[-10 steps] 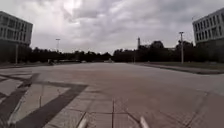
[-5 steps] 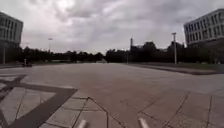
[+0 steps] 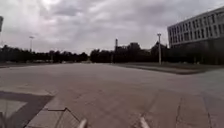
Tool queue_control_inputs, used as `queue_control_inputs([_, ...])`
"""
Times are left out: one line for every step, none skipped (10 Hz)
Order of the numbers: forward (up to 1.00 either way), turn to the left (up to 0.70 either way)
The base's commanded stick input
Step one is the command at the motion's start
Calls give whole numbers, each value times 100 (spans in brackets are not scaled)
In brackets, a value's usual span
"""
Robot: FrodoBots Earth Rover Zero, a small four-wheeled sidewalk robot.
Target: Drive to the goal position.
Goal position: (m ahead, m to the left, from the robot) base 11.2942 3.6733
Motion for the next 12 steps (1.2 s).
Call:
queue_control_inputs([70,0])
queue_control_inputs([70,0])
queue_control_inputs([70,0])
queue_control_inputs([70,0])
queue_control_inputs([70,0])
queue_control_inputs([70,0])
queue_control_inputs([70,0])
queue_control_inputs([70,0])
queue_control_inputs([70,0])
queue_control_inputs([70,0])
queue_control_inputs([70,0])
queue_control_inputs([70,0])
